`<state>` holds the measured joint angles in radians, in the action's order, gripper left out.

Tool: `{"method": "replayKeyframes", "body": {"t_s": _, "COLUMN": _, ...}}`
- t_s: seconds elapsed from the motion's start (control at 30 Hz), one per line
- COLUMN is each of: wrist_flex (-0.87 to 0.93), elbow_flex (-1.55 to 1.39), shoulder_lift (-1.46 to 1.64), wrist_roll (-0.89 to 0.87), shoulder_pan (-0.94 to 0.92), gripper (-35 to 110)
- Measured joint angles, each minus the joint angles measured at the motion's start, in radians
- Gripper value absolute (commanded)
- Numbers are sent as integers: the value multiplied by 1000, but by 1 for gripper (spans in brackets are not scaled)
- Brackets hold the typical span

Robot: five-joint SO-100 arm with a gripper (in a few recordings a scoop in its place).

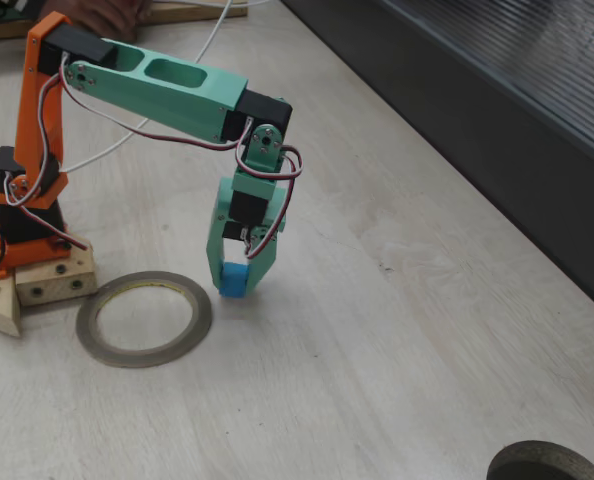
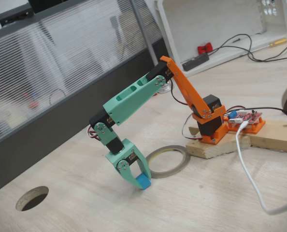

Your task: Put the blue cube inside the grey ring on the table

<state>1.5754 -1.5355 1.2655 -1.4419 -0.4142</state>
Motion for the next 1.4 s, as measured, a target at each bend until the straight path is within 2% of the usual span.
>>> {"method": "replayKeyframes", "body": {"t_s": 0.93, "wrist_flex": 3, "elbow_flex": 2, "shoulder_lift": -3, "wrist_roll": 0, "shoulder_pan": -2, "gripper": 3}}
{"method": "replayKeyframes", "body": {"t_s": 1.4, "wrist_flex": 3, "elbow_flex": 3, "shoulder_lift": 204, "wrist_roll": 0, "shoulder_pan": 0, "gripper": 3}}
